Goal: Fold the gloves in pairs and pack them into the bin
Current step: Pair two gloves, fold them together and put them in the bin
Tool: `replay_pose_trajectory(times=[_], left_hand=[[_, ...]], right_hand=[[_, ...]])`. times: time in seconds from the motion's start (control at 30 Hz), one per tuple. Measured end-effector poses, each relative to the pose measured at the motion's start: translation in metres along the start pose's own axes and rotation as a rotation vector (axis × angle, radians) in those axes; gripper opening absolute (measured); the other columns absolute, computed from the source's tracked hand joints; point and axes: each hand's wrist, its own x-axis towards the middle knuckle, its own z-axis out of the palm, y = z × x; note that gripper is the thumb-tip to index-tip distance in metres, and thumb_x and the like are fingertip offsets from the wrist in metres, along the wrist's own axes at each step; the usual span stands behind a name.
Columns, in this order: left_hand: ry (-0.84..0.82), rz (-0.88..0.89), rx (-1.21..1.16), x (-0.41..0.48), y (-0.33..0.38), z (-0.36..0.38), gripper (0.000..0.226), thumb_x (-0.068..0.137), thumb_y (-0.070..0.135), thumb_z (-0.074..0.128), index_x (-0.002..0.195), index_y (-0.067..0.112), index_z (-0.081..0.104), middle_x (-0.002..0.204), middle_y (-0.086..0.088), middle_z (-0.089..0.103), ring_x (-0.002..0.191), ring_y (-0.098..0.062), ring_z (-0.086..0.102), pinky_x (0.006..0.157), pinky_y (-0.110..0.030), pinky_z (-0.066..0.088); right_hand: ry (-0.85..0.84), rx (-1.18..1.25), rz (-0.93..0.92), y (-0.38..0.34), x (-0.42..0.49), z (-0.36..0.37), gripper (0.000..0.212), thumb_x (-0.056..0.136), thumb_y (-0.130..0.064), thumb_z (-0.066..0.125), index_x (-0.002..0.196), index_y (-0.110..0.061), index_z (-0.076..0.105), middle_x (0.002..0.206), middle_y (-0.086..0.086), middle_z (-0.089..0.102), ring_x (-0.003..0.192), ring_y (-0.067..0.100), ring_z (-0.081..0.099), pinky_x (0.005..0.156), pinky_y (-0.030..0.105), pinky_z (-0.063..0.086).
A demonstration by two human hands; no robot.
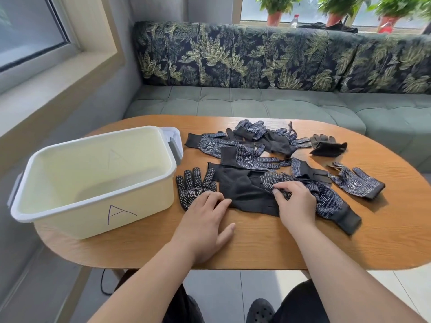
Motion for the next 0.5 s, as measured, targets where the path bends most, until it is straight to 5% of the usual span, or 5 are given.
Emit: replay_pose_trajectory(times=[0.2,0.3,0.37,0.5], left_hand=[[0.041,-0.039,-0.040,-0.003,0.000,-0.001,0.058,0.101,0.063,0.045,0.139,0.022,0.057,0.139,0.001,0.043,0.140,-0.024,0.036,0.124,-0.041,0.031],[0.048,-0.017,-0.040,-0.003,0.001,-0.001,0.054,0.101,0.063,0.046,0.137,0.023,0.058,0.152,0.000,0.040,0.152,-0.024,0.028,0.128,-0.042,0.025],[0.058,-0.016,-0.037,-0.003,0.001,-0.001,0.051,0.101,0.062,0.047,0.134,0.024,0.059,0.156,-0.001,0.039,0.154,-0.025,0.027,0.129,-0.043,0.024],[0.080,-0.035,-0.031,-0.005,0.000,-0.001,0.048,0.101,0.060,0.051,0.131,0.025,0.062,0.151,-0.002,0.045,0.144,-0.026,0.039,0.123,-0.041,0.033]], right_hand=[[0.138,-0.016,0.056,-0.004,0.007,0.007,0.022,0.102,-0.012,0.062,0.118,-0.012,0.078,0.132,0.008,0.067,0.126,0.029,0.061,0.108,0.036,0.044],[0.149,-0.137,-0.333,-0.017,-0.010,0.007,0.026,0.098,-0.016,0.067,0.123,-0.014,0.076,0.135,0.005,0.064,0.128,0.028,0.056,0.112,0.044,0.046],[-0.012,-0.211,-0.621,-0.023,-0.019,0.012,0.030,0.098,-0.025,0.067,0.126,-0.019,0.074,0.135,0.000,0.065,0.128,0.024,0.058,0.109,0.045,0.047],[-0.168,-0.226,-0.640,-0.020,-0.018,0.022,0.032,0.102,-0.038,0.059,0.127,-0.026,0.075,0.134,-0.007,0.069,0.128,0.019,0.060,0.108,0.043,0.050]])
